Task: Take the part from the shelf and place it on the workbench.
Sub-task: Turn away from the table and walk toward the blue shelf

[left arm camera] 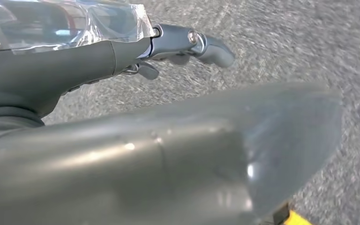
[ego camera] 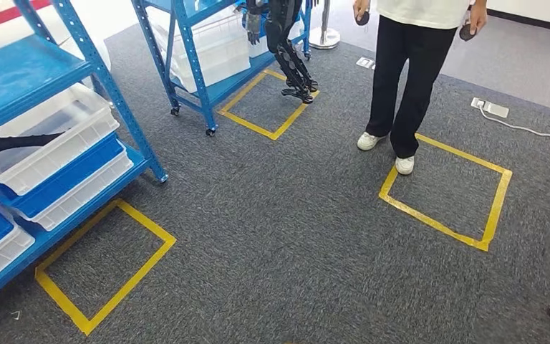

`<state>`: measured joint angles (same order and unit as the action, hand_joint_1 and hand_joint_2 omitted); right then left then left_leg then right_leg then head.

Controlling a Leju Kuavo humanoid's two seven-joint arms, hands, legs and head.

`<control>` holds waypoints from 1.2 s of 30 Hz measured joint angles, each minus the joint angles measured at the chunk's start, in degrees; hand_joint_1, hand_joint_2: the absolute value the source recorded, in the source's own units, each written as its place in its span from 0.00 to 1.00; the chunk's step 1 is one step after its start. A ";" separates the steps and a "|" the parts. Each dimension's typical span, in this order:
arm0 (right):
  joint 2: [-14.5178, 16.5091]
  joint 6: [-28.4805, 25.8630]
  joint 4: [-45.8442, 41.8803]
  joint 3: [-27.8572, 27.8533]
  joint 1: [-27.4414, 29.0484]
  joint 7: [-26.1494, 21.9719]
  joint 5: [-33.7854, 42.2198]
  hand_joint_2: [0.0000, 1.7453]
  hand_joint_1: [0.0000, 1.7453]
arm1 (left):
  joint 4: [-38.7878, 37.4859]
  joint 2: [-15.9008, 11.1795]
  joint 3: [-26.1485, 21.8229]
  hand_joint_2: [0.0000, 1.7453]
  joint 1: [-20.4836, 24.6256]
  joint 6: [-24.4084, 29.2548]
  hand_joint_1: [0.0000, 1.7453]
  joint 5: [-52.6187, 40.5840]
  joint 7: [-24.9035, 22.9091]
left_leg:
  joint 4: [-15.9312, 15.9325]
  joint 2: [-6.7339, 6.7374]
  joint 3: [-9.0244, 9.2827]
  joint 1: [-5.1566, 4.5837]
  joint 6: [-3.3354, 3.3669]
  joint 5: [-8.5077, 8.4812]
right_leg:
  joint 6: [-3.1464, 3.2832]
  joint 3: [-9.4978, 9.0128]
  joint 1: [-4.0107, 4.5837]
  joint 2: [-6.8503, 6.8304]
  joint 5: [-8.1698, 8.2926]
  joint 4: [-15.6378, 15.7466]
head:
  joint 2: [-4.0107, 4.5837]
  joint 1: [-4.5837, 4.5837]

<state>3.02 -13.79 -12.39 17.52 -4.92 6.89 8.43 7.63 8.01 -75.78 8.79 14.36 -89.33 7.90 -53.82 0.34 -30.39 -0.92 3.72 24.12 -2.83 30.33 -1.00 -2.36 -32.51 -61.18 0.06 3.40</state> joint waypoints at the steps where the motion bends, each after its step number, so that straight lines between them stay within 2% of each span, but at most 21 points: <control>1: 0.00 -0.01 0.00 0.01 0.09 0.07 0.04 0.00 0.00 | 0.00 0.00 -0.01 0.00 0.10 0.02 0.00 -0.01 -0.05 | 0.10 -0.60 0.05 0.02 0.19 0.00 | -0.10 1.98 -0.01 1.28 -1.73 -3.72 | 0.00 -0.01; 3: 0.00 -0.05 0.00 0.02 0.20 0.17 0.14 0.00 0.00 | 0.00 0.01 -0.02 0.00 0.13 0.02 0.00 -0.04 -0.21 | 0.06 -1.95 0.10 0.07 0.37 0.06 | -0.28 5.75 -0.07 2.07 -3.83 -10.26 | -0.02 -0.04; 4: 0.00 -0.07 0.00 0.03 0.20 0.19 0.16 0.00 0.00 | 0.00 0.01 -0.02 0.00 0.06 0.02 0.00 -0.05 -0.29 | 0.01 -2.71 0.15 0.12 0.33 0.12 | -0.41 6.43 -0.16 2.11 -3.28 -10.95 | -0.02 -0.04; 6: 0.00 -0.15 0.00 0.07 0.22 0.17 0.17 0.00 0.00 | -0.01 0.01 -0.03 0.00 -0.07 -0.06 0.00 -0.07 -0.43 | -0.24 -4.35 0.34 0.39 -0.04 0.35 | -0.73 4.39 -0.46 2.59 0.82 -5.57 | -0.02 -0.04; 8: 0.07 -0.20 0.01 0.13 0.48 0.16 0.17 0.00 0.00 | -0.02 -0.03 -0.06 0.00 -0.07 -0.13 0.00 -0.08 -0.40 | -0.93 -5.78 0.14 0.54 -0.79 0.86 | -0.94 1.29 -0.89 4.81 4.05 1.60 | -0.01 -0.06; 10: 0.17 -0.22 0.02 0.19 0.55 0.17 0.20 0.00 0.00 | -0.01 -0.09 -0.08 0.00 -0.07 -0.13 0.00 -0.07 -0.25 | -1.37 -6.64 -0.35 0.51 -1.49 1.12 | -0.44 0.38 -0.91 6.07 4.47 4.01 | -0.01 -0.07; 12: 0.26 -0.24 0.02 0.21 0.29 0.20 0.26 0.00 0.00 | -0.01 -0.14 -0.09 0.00 -0.16 -0.13 0.00 -0.06 -0.05 | -1.49 -7.10 -0.59 0.66 -1.86 1.15 | 0.45 0.40 -0.69 4.94 4.55 4.13 | -0.01 -0.03; 14: 0.30 -0.25 0.02 0.23 0.24 0.25 0.38 0.00 0.00 | -0.07 -0.15 -0.12 0.00 -0.18 -0.14 0.00 -0.06 0.06 | -3.75 -5.27 -1.59 0.74 -2.31 2.40 | 1.14 0.18 -0.66 3.70 4.53 4.27 | -0.01 0.09; 16: 0.28 -0.26 0.02 0.24 0.40 0.31 0.56 0.00 0.00 | -0.13 -0.12 -0.13 0.00 -0.01 -0.15 0.00 -0.06 0.17 | -10.62 -2.35 -4.97 0.79 -2.89 5.64 | 1.63 0.02 -0.50 2.36 4.35 4.33 | 0.01 0.20; 18: 0.28 -0.27 0.02 0.23 0.51 0.37 0.68 0.00 0.00 | -0.14 -0.12 -0.15 0.00 0.01 -0.16 0.00 -0.08 0.42 | -18.21 -1.30 -9.01 0.93 -3.18 8.32 | 1.91 -0.07 -0.27 1.01 4.11 4.32 | 0.00 0.21; 19: 0.28 -0.28 0.02 0.23 0.49 0.39 0.71 0.00 0.00 | -0.15 -0.12 -0.20 0.00 -0.08 -0.16 0.00 -0.08 0.56 | -19.56 -1.18 -9.88 0.94 -3.13 8.25 | 1.99 -0.19 -0.19 0.41 3.96 4.32 | -0.01 0.21; 20: 0.28 -0.28 0.02 0.22 0.46 0.39 0.74 0.00 0.00 | -0.15 -0.12 -0.27 0.00 -0.17 -0.17 0.00 -0.09 0.68 | -18.72 -1.08 -9.63 0.91 -2.97 7.20 | 2.04 -0.38 -0.11 -0.13 3.82 4.32 | -0.01 0.21; 21: 0.28 -0.28 0.02 0.22 0.41 0.39 0.77 0.00 0.00 | -0.15 -0.12 -0.35 0.00 -0.21 -0.17 0.00 -0.10 0.77 | -15.36 -0.70 -8.11 0.77 -2.61 5.18 | 2.05 -0.70 -0.02 -0.71 3.63 4.34 | -0.01 0.21; 23: 0.31 -0.28 0.02 0.23 0.38 0.39 0.83 0.00 0.00 | -0.15 -0.12 -0.49 0.00 -0.06 -0.15 0.00 -0.14 0.87 | -6.73 1.73 -4.00 0.00 -1.47 1.40 | 1.94 -1.36 0.19 -1.79 3.18 4.43 | -0.01 0.22; 25: 0.36 -0.28 0.02 0.24 0.36 0.39 0.96 0.00 0.00 | -0.15 -0.12 -0.57 0.00 0.18 -0.13 0.00 -0.20 0.93 | -2.30 3.46 -2.06 -0.77 -0.64 0.25 | 1.57 -1.83 0.36 -2.81 2.78 4.59 | 0.01 0.21; 27: 0.43 -0.28 0.02 0.24 0.02 0.39 1.10 0.00 0.00 | -0.15 -0.14 -0.69 0.00 0.17 -0.11 0.00 -0.26 0.91 | -1.63 2.54 -1.83 -0.91 -0.39 0.27 | 1.09 -2.35 0.45 -3.85 2.52 4.99 | 0.00 0.21; 29: 0.51 -0.28 0.01 0.25 -0.15 0.45 1.16 0.00 0.00 | -0.15 -0.12 -0.86 0.00 0.00 -0.07 0.00 -0.31 0.79 | -0.57 1.34 -1.00 -0.47 -0.16 -0.24 | 0.59 -2.49 0.42 -2.75 1.65 4.09 | -0.01 0.17; 31: 0.52 -0.26 0.01 0.26 0.10 0.53 1.16 0.00 0.00 | -0.15 -0.09 -0.98 0.00 0.10 0.01 0.00 -0.30 0.72 | 0.18 0.11 -0.37 0.04 0.14 -0.56 | 0.24 0.03 0.32 0.36 -1.20 -1.44 | 0.00 0.04; 33: 0.52 -0.23 0.02 0.27 0.25 0.61 1.16 0.00 0.00 | -0.15 -0.07 -1.03 0.00 0.24 0.04 0.00 -0.29 0.66 | 0.24 -1.24 -0.27 0.16 0.36 -0.45 | -0.02 4.27 0.24 1.94 -4.16 -8.95 | -0.01 -0.04; 34: 0.52 -0.23 0.02 0.27 0.26 0.65 1.15 0.00 0.00 | -0.16 -0.04 -1.04 0.00 0.20 0.03 0.00 -0.30 0.56 | 0.20 -1.96 -0.21 0.22 0.34 -0.37 | -0.20 5.57 0.16 2.04 -4.30 -10.82 | -0.01 -0.05; 36: 0.51 -0.22 0.02 0.28 0.26 0.67 1.13 0.00 0.00 | -0.17 0.05 -1.09 0.00 0.05 0.02 0.00 -0.31 0.09 | -0.05 -3.57 0.04 0.51 -0.04 -0.10 | -0.64 4.89 -0.15 2.27 -1.09 -7.83 | -0.02 -0.04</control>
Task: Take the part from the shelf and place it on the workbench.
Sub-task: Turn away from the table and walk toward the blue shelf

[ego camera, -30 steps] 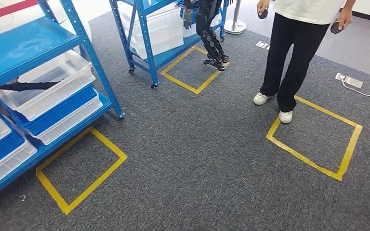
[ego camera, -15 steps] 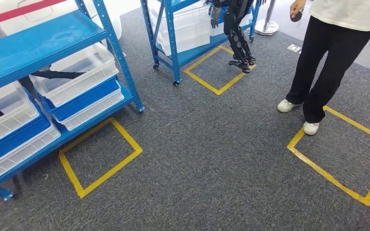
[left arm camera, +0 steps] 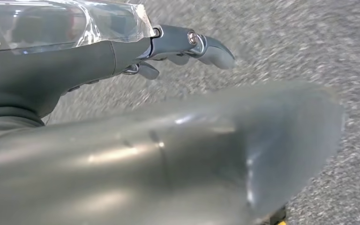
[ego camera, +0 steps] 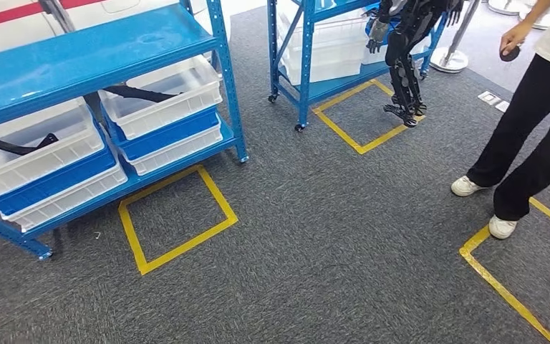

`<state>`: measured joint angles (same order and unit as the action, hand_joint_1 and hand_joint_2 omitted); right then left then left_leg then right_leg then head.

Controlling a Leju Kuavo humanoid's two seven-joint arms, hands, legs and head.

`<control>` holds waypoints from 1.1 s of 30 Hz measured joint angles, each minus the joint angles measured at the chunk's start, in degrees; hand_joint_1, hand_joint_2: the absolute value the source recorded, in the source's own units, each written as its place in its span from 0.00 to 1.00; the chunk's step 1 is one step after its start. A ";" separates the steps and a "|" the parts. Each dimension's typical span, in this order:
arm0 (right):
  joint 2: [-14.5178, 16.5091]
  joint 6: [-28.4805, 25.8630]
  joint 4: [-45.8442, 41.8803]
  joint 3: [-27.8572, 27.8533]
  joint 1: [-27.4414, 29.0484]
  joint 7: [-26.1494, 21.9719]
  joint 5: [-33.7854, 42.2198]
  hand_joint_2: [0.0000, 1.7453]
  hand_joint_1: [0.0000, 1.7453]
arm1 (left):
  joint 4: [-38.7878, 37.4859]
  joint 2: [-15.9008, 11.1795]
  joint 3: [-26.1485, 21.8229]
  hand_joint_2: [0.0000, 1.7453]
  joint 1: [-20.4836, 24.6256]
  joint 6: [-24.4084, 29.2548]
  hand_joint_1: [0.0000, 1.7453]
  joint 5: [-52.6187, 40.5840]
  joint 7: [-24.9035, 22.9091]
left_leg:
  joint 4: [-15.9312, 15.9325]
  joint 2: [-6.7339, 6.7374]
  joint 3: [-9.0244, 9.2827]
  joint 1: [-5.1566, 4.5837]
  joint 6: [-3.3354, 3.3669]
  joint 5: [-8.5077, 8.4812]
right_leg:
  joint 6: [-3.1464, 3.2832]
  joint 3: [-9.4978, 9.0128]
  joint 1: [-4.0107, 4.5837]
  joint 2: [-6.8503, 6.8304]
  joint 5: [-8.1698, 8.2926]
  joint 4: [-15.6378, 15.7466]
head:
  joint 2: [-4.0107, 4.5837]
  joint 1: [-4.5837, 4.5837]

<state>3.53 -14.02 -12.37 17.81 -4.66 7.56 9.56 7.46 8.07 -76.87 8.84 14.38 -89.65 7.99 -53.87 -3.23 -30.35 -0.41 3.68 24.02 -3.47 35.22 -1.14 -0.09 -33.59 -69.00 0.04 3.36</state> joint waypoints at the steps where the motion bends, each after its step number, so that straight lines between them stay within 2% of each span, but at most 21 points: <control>1: -0.02 -0.01 0.00 0.01 0.07 -0.02 -0.06 0.00 0.00 | -0.01 0.03 -0.02 0.00 -0.05 -0.02 0.00 -0.02 -0.26 | -0.31 -0.82 0.08 0.20 -0.37 0.27 | -0.31 -1.62 -0.32 0.68 2.43 4.08 | 0.00 -0.01; 2: -0.03 -0.01 0.01 0.03 0.18 -0.05 -0.14 0.00 0.00 | -0.01 0.03 -0.04 0.00 -0.06 -0.06 0.00 -0.04 -0.48 | -0.74 -1.54 0.04 0.30 -0.80 0.59 | -0.53 -3.21 -0.50 1.73 4.17 7.80 | 0.01 -0.02; 3: -0.04 -0.01 0.01 0.05 0.30 -0.09 -0.22 0.00 0.00 | -0.01 0.02 -0.06 0.00 -0.06 -0.09 0.00 -0.06 -0.62 | -1.17 -2.09 -0.11 0.34 -1.20 0.86 | -0.40 -4.28 -0.64 2.51 5.20 10.38 | 0.01 -0.03; 4: -0.06 -0.01 0.02 0.08 0.31 -0.11 -0.28 0.00 0.00 | -0.01 -0.01 -0.07 0.00 -0.08 -0.12 0.00 -0.10 -0.71 | -1.47 -2.52 -0.30 0.33 -1.51 1.04 | -0.11 -4.75 -0.68 3.09 5.49 11.64 | 0.01 -0.04; 6: -0.10 -0.02 0.01 0.13 0.07 -0.18 -0.31 0.00 0.00 | 0.00 -0.04 -0.13 0.00 -0.19 -0.14 0.00 -0.13 -0.89 | -1.56 -3.17 -0.55 0.38 -1.83 1.09 | 1.02 -4.75 -0.50 2.47 5.37 11.71 | 0.01 -0.01; 8: -0.12 -0.01 0.00 0.20 -0.11 -0.24 -0.29 0.00 0.00 | -0.02 -0.02 -0.22 0.00 -0.27 -0.15 0.00 -0.12 -1.03 | -2.65 -1.80 -0.98 0.42 -2.17 1.75 | 1.81 -4.96 -0.44 1.47 5.34 11.80 | 0.01 0.08; 9: -0.13 0.00 0.00 0.25 -0.06 -0.28 -0.29 0.00 0.00 | -0.03 -0.01 -0.25 0.00 -0.21 -0.15 0.00 -0.11 -1.07 | -4.80 -0.43 -1.95 0.45 -2.43 2.84 | 2.13 -5.05 -0.46 0.85 5.31 11.85 | 0.01 0.14; 11: -0.20 0.02 0.01 0.37 0.13 -0.33 -0.31 0.00 0.00 | -0.05 0.04 -0.27 0.00 -0.04 -0.15 0.00 -0.04 -1.05 | -12.20 2.11 -5.68 0.50 -2.94 6.13 | 2.56 -5.15 -0.24 -0.40 5.11 11.88 | 0.01 0.24; 13: -0.21 0.03 0.02 0.47 0.23 -0.34 -0.31 0.00 0.00 | -0.05 0.04 -0.30 0.00 -0.05 -0.15 0.00 0.03 -1.02 | -18.88 2.60 -9.25 0.58 -3.10 8.42 | 2.75 -5.17 -0.05 -1.44 4.92 11.88 | 0.00 0.23; 14: -0.21 0.04 0.02 0.50 0.23 -0.33 -0.31 0.00 0.00 | -0.05 0.04 -0.31 0.00 -0.13 -0.15 0.00 0.03 -1.01 | -20.23 2.65 -10.08 0.56 -3.03 8.51 | 2.81 -5.24 0.03 -1.86 4.82 11.88 | 0.00 0.24; 16: -0.20 0.04 0.01 0.56 0.17 -0.31 -0.31 0.00 0.00 | -0.05 0.04 -0.32 0.00 -0.25 -0.15 0.00 0.03 -0.96 | -17.15 2.86 -8.86 0.34 -2.45 6.05 | 2.89 -5.62 0.26 -2.73 4.57 11.89 | 0.00 0.23; 17: -0.19 0.05 0.01 0.59 0.14 -0.30 -0.31 0.00 0.00 | -0.05 0.04 -0.33 0.00 -0.25 -0.16 0.00 0.03 -0.90 | -13.30 3.36 -7.08 0.04 -1.82 3.89 | 2.94 -5.94 0.41 -3.28 4.38 11.92 | 0.00 0.24; 19: -0.02 0.08 0.01 0.66 0.15 -0.20 -0.31 0.00 0.00 | -0.05 -0.03 -0.33 0.00 -0.04 -0.17 0.00 -0.07 -0.73 | -5.44 6.07 -3.38 -0.97 -0.28 0.88 | 2.81 -6.50 0.60 -4.43 3.98 12.06 | 0.00 0.24; 21: 0.09 0.11 0.02 0.70 0.16 -0.07 -0.30 0.00 0.00 | -0.06 -0.07 -0.33 0.00 0.21 -0.17 0.00 -0.21 -0.59 | -2.12 7.79 -1.97 -1.82 0.50 0.39 | 2.38 -6.83 0.55 -5.49 3.68 12.31 | 0.01 0.23; 23: 0.05 0.12 0.00 0.73 -0.11 0.01 -0.26 0.00 0.00 | -0.06 -0.06 -0.33 0.00 0.12 -0.17 0.00 -0.29 -0.52 | -1.34 6.80 -1.69 -1.72 0.38 0.18 | 1.89 -7.35 0.55 -6.28 3.40 12.60 | 0.01 0.24; 25: 0.02 0.11 -0.03 0.76 -0.30 0.04 -0.19 0.00 0.00 | -0.07 -0.05 -0.33 0.00 -0.08 -0.17 0.00 -0.36 -0.42 | -0.22 5.57 -0.91 -1.13 0.31 -0.36 | 1.42 -7.12 0.61 -4.46 2.13 10.91 | 0.01 0.20; 27: -0.05 0.09 -0.03 0.78 -0.04 0.03 -0.10 0.00 0.00 | -0.07 -0.01 -0.33 0.00 0.06 -0.20 0.00 -0.38 -0.31 | 0.29 4.27 -0.45 -0.74 0.43 -0.60 | 1.05 -4.09 0.54 -1.32 -1.01 4.59 | 0.01 0.09; 29: -0.11 0.09 -0.02 0.80 0.19 0.02 -0.02 0.00 0.00 | -0.08 0.10 -0.33 0.00 0.15 -0.29 0.00 -0.39 -0.21 | 0.26 2.81 -0.38 -0.61 0.55 -0.54 | 0.75 0.06 0.39 -0.27 -3.49 -2.58 | 0.00 0.03; 30: -0.14 0.08 -0.02 0.81 0.19 0.02 0.02 0.00 0.00 | -0.08 0.15 -0.33 0.00 0.09 -0.33 0.00 -0.39 -0.18 | 0.21 2.00 -0.31 -0.51 0.50 -0.47 | 0.55 1.12 0.28 -0.23 -3.15 -3.79 | 0.00 0.03; 31: -0.17 0.08 -0.02 0.83 0.19 0.02 0.04 0.00 0.00 | -0.09 0.18 -0.33 0.00 0.00 -0.34 0.00 -0.39 -0.16 | 0.14 1.15 -0.17 -0.35 0.36 -0.37 | 0.33 1.09 0.15 -0.17 -1.63 -2.72 | 0.00 0.04; 33: -0.24 0.06 -0.02 0.85 0.33 0.02 0.05 0.00 0.00 | -0.09 0.18 -0.33 0.00 -0.09 -0.34 0.00 -0.38 -0.12 | -0.29 -0.49 0.00 0.04 -0.24 0.03 | -0.30 -1.51 -0.42 1.10 3.10 4.54 | 0.00 0.04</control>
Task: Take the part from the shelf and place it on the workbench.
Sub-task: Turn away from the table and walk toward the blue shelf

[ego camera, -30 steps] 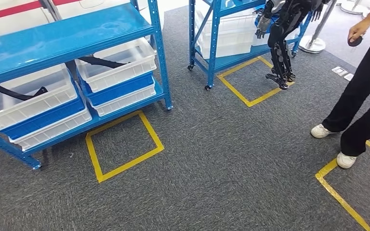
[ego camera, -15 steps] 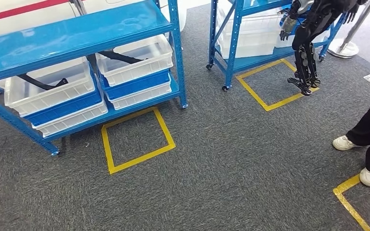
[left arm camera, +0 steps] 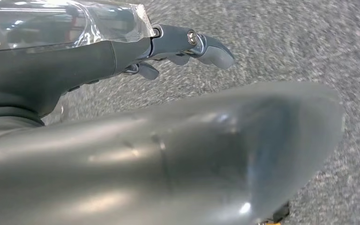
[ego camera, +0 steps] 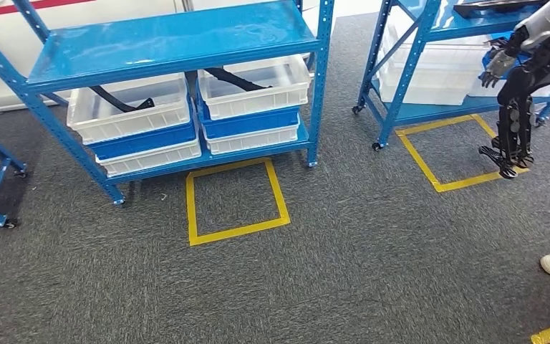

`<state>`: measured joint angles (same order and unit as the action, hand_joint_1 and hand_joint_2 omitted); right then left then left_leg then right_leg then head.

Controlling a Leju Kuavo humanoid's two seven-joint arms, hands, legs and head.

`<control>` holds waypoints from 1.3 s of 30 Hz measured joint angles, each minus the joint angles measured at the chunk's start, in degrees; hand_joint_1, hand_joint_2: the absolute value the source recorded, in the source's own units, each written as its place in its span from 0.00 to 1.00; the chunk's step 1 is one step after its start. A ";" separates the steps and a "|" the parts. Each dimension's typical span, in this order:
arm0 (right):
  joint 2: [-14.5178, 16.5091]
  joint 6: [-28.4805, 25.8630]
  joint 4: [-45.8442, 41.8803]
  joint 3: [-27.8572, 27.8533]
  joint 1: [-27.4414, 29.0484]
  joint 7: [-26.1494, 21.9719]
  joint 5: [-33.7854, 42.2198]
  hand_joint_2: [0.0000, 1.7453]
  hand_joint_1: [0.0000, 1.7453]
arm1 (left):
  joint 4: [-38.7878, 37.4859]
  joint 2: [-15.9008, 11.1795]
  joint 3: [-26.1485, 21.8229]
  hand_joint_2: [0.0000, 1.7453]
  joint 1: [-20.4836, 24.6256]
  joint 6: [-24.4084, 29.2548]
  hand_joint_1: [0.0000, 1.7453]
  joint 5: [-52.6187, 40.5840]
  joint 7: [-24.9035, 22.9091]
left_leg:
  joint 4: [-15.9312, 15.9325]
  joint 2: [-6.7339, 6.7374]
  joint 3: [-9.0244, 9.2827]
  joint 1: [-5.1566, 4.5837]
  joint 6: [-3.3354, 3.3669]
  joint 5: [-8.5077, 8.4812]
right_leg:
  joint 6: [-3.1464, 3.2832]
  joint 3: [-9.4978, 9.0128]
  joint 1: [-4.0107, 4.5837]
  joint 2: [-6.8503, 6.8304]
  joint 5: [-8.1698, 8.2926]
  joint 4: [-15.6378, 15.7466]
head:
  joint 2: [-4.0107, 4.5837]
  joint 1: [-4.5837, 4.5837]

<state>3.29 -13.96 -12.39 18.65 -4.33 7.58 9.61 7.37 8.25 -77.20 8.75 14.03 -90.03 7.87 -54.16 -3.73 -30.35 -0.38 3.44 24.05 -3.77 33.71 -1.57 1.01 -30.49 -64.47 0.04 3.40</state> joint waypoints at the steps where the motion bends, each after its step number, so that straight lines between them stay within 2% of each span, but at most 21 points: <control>1: -0.03 0.00 0.01 0.03 0.14 0.00 0.01 0.00 0.00 | 0.00 -0.03 0.00 0.00 0.02 0.01 0.00 0.00 0.03 | -0.49 -0.69 -0.11 0.06 -0.42 0.33 | -0.12 -1.35 -0.26 1.03 1.68 3.51 | 0.00 -0.01; 3: -0.04 -0.01 0.02 0.10 0.21 -0.04 0.01 0.00 0.00 | 0.00 -0.08 0.00 0.00 0.03 0.02 0.00 0.00 0.07 | -1.14 -1.71 -0.54 0.00 -1.06 0.83 | 0.44 -2.55 -0.48 2.29 2.81 6.86 | 0.00 -0.01; 5: -0.04 -0.01 0.02 0.16 -0.10 -0.09 0.02 0.00 0.00 | 0.00 -0.10 0.00 0.00 -0.12 0.02 0.00 0.00 0.08 | -1.28 -2.47 -0.78 0.13 -1.34 0.95 | 1.60 -2.58 -0.32 1.34 2.71 6.92 | 0.01 0.03; 7: -0.04 -0.01 0.02 0.19 -0.26 -0.09 0.03 0.00 0.00 | -0.03 -0.04 0.00 0.00 -0.25 0.02 0.00 -0.01 0.07 | -2.93 -1.28 -1.50 0.27 -1.76 1.87 | 2.27 -2.73 -0.26 0.26 2.71 7.02 | 0.01 0.14; 10: -0.05 0.03 0.02 0.25 -0.07 -0.07 0.04 0.00 0.00 | -0.05 0.00 0.00 0.00 -0.05 0.02 0.00 0.00 -0.07 | -13.23 2.33 -6.62 0.41 -2.61 6.49 | 2.75 -2.90 0.01 -1.50 2.48 7.08 | 0.00 0.28; 12: -0.05 0.08 0.02 0.28 0.00 -0.06 0.05 0.00 0.00 | -0.06 0.01 -0.01 0.00 -0.11 0.02 0.00 0.00 -0.15 | -19.06 2.98 -9.92 0.46 -2.68 8.00 | 2.92 -3.04 0.15 -2.64 2.21 7.07 | 0.00 0.27; 13: -0.05 0.08 0.02 0.31 0.00 -0.07 0.05 0.00 0.00 | -0.07 0.01 -0.01 0.00 -0.19 0.02 0.00 0.00 -0.19 | -19.03 3.10 -10.14 0.44 -2.52 7.24 | 2.96 -3.23 0.20 -3.14 2.03 7.07 | 0.00 0.28; 14: -0.05 0.08 0.02 0.33 -0.04 -0.07 0.06 0.00 0.00 | -0.07 0.02 -0.01 0.00 -0.25 0.02 0.00 -0.01 -0.21 | -16.51 3.26 -9.08 0.38 -2.23 5.48 | 2.96 -3.52 0.27 -3.57 1.83 7.07 | 0.00 0.27; 17: -0.01 0.16 0.02 0.37 -0.18 -0.30 0.52 0.00 0.00 | -0.07 -0.03 -0.01 0.00 -0.13 0.02 0.00 -0.01 -0.26 | -4.52 4.53 -3.45 -0.36 -0.84 0.34 | 2.70 -4.42 0.43 -4.44 1.22 7.19 | 0.00 0.27; 21: 0.02 0.58 0.01 0.39 -0.59 -0.34 1.10 0.00 0.00 | -0.07 -0.04 -0.02 0.00 -0.26 0.03 0.00 -0.01 -0.48 | -1.26 4.72 -1.93 -0.87 -0.26 -0.04 | 1.62 -5.12 0.30 -4.81 0.83 7.68 | 0.00 0.25; 22: 0.02 0.56 0.01 0.40 -0.64 -0.10 1.11 0.25 0.00 | -0.07 -0.04 -0.02 0.00 -0.28 0.04 0.00 0.00 -0.72 | -0.66 4.49 -1.46 -0.67 -0.16 -0.24 | 1.34 -5.15 0.36 -4.30 0.43 7.21 | 0.01 0.23; 23: 0.02 0.47 0.01 0.42 -0.62 0.24 1.16 0.50 0.00 | -0.07 -0.03 -0.02 0.25 -0.22 0.04 0.00 0.03 -1.10 | -0.06 4.26 -0.95 -0.42 -0.01 -0.45 | 1.12 -4.60 0.41 -3.54 -0.52 5.68 | 0.02 0.19; 25: 0.01 0.20 0.04 0.43 -0.43 1.05 1.26 1.00 0.00 | -0.07 -0.02 -0.07 0.75 -0.03 -0.18 0.00 0.35 -2.23 | 0.46 3.88 -0.36 -0.22 0.34 -0.51 | 0.93 -1.13 0.51 -1.85 -3.70 -1.05 | 0.02 0.10; 26: 0.01 0.05 0.07 0.45 -0.35 1.49 1.30 0.75 0.00 | -0.07 -0.01 -0.12 1.00 0.02 -0.36 0.00 0.50 -2.91 | 0.44 3.72 -0.29 -0.24 0.48 -0.43 | 0.88 1.13 0.50 -1.49 -5.11 -4.88 | 0.01 0.08; 28: 0.01 -0.07 0.13 0.51 -0.27 2.16 1.33 0.75 0.00 | -0.07 0.03 -0.28 1.00 -0.04 -0.62 0.00 0.62 -4.28 | 0.40 3.23 -0.08 -0.26 0.53 -0.19 | 0.77 3.72 0.48 -1.34 -4.93 -8.10 | 0.00 0.07; 29: 0.01 -0.07 0.14 0.55 -0.25 2.43 1.35 0.75 0.00 | -0.07 0.06 -0.36 1.00 -0.09 -0.66 0.00 0.61 -4.86 | 0.36 2.92 0.10 -0.21 0.42 -0.05 | 0.73 3.35 0.43 -1.33 -3.16 -6.35 | 0.00 0.07; 30: 0.01 -0.05 0.15 0.58 -0.23 2.63 1.39 1.00 0.00 | -0.07 0.08 -0.43 1.00 -0.11 -0.68 0.00 0.61 -5.26 | 0.29 2.63 0.34 -0.16 0.24 0.15 | 0.71 2.02 0.36 -1.30 -0.73 -2.78 | 0.00 0.07; 32: 0.01 0.04 0.20 0.61 -0.17 3.03 1.66 1.00 0.00 | -0.07 0.11 -0.56 1.00 -0.09 -0.79 0.00 0.60 -5.56 | -0.12 2.18 0.59 -0.27 -0.34 0.77 | 0.88 -1.07 0.24 -0.98 2.99 4.83 | 0.00 0.05; 33: 0.01 0.10 0.22 0.62 -0.18 3.16 1.81 1.00 0.00 | -0.07 0.11 -0.62 1.00 -0.07 -0.87 0.00 0.60 -5.55 | -0.33 2.09 0.59 -0.36 -0.60 1.07 | 1.11 -1.95 0.25 -0.83 3.76 6.96 | 0.00 0.07; 37: 0.04 0.56 0.24 0.62 -0.36 3.29 2.02 1.00 0.00 | -0.07 0.08 -0.92 1.00 -0.08 -0.97 0.00 0.59 -5.80 | -1.26 2.25 0.40 -0.26 -1.41 2.02 | 2.37 -2.35 0.36 -0.87 3.90 7.93 | 0.00 0.16; 39: 0.04 0.66 0.23 0.62 -0.35 3.32 2.05 1.00 0.00 | -0.07 0.09 -0.96 1.00 -0.07 -0.98 0.00 0.59 -6.01 | -5.89 2.63 -1.62 0.09 -2.18 4.61 | 2.87 -2.46 0.16 -1.09 3.92 8.02 | 0.00 0.23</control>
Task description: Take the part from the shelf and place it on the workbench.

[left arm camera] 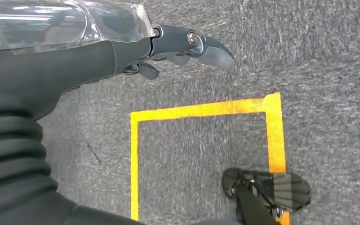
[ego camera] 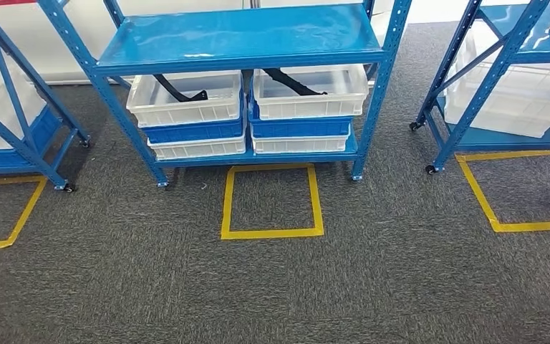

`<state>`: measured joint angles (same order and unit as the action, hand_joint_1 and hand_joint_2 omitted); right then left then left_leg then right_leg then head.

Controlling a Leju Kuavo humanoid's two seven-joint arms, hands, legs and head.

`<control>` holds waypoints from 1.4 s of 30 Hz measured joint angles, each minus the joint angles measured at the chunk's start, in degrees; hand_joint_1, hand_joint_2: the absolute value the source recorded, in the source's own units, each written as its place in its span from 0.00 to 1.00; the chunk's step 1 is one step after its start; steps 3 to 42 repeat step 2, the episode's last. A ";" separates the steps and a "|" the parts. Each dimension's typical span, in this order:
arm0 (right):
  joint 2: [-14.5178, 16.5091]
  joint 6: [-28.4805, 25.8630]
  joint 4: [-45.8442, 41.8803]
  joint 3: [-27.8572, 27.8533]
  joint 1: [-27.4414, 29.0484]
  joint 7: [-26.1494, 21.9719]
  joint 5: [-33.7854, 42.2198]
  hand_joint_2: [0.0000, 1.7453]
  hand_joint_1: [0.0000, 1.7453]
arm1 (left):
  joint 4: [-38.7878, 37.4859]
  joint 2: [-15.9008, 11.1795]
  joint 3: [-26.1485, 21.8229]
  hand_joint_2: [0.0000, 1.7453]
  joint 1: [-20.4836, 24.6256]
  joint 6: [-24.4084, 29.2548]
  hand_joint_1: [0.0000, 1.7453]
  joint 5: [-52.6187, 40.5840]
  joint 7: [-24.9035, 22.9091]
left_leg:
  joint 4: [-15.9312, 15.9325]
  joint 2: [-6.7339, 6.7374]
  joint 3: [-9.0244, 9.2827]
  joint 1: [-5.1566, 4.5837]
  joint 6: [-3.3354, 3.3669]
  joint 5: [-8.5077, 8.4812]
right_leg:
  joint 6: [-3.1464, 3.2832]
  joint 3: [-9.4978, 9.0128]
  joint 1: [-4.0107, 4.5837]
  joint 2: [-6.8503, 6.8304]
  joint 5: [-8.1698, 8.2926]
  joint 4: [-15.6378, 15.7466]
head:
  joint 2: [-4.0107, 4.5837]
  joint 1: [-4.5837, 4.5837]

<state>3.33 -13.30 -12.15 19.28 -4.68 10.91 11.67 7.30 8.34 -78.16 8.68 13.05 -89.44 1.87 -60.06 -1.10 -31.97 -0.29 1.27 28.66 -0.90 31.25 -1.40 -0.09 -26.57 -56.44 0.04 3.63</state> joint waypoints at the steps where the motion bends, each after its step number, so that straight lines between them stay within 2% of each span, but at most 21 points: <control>1: -0.03 0.05 0.00 0.00 0.03 0.03 0.04 1.00 0.00 | 0.00 0.03 -0.02 1.00 0.00 -0.02 0.00 0.00 -0.04 | -3.93 0.15 -1.90 0.17 -0.39 1.85 | 0.14 -0.03 0.00 -0.08 -0.06 0.00 | 0.00 0.05; 2: -0.03 0.08 0.00 0.00 0.05 0.04 0.06 1.00 0.00 | 0.00 0.03 -0.02 1.00 0.01 -0.03 0.00 0.00 -0.06 | -6.22 0.19 -3.02 0.30 -0.59 2.94 | 0.22 -0.03 0.00 -0.11 -0.08 0.00 | 0.00 0.05; 42: -0.03 0.08 0.00 0.00 0.05 0.04 0.06 1.00 0.00 | 0.00 0.03 -0.02 1.00 0.01 -0.03 0.00 0.00 -0.06 | -6.22 0.19 -3.02 0.30 -0.59 2.94 | 0.22 -0.03 0.00 -0.11 -0.08 0.00 | 0.00 0.05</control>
